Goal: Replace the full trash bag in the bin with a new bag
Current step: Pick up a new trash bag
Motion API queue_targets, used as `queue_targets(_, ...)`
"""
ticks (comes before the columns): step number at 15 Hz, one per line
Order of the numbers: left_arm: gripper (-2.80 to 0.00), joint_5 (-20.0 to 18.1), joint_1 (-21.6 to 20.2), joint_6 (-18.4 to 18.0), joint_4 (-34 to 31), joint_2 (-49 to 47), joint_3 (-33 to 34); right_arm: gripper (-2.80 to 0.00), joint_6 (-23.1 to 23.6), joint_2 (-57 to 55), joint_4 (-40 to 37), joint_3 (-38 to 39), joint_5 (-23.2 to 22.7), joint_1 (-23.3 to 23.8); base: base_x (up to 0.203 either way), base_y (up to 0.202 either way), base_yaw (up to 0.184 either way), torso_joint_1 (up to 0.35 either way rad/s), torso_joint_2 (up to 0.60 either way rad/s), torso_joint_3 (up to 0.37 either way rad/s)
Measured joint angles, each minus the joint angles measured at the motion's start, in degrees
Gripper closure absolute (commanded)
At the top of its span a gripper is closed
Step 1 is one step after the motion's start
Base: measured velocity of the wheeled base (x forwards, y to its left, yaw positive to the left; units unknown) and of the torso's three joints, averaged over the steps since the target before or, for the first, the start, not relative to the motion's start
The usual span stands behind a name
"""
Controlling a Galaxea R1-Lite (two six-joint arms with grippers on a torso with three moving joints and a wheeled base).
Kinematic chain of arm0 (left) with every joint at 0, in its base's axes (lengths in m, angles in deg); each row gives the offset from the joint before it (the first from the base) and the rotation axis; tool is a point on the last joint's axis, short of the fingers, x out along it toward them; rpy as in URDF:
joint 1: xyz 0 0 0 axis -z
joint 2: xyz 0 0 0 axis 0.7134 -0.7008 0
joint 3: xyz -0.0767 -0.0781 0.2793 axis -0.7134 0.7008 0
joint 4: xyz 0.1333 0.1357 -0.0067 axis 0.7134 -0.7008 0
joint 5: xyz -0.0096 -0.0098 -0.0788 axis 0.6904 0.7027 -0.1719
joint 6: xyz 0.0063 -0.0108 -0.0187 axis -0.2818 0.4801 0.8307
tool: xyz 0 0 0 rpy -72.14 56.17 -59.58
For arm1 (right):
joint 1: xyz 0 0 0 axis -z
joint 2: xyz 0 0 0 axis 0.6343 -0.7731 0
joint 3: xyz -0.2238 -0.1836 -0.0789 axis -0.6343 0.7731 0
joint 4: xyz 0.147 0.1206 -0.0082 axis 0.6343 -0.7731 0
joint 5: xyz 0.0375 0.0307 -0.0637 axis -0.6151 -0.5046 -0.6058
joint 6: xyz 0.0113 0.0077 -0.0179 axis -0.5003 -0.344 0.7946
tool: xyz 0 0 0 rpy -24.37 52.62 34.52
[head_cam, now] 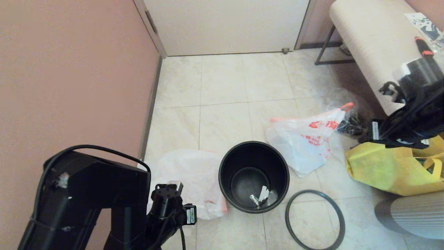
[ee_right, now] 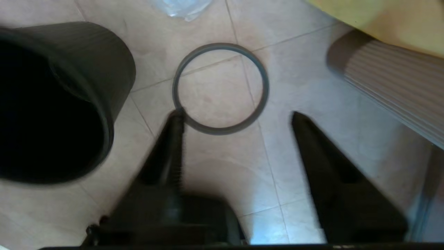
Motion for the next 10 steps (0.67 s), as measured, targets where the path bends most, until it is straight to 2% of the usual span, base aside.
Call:
queue_targets(6, 0.00, -1.21, -0.39, -1.01, 0.02, -0.35, 0.01, 0.00, 3.52, 28.86, 0.82, 17.30, 3.22, -4.60, 0.000, 0.000, 0.000, 0.000, 0.00, 0.000)
queue_targets(10, 0.00, -1.27, -0.44, -1.57, 0.05, -0.74, -0.22, 0.00, 3.58, 52.96, 0.01, 31.14, 2.30, -5.08, 0.000, 0.000, 0.000, 0.000, 0.00, 0.000)
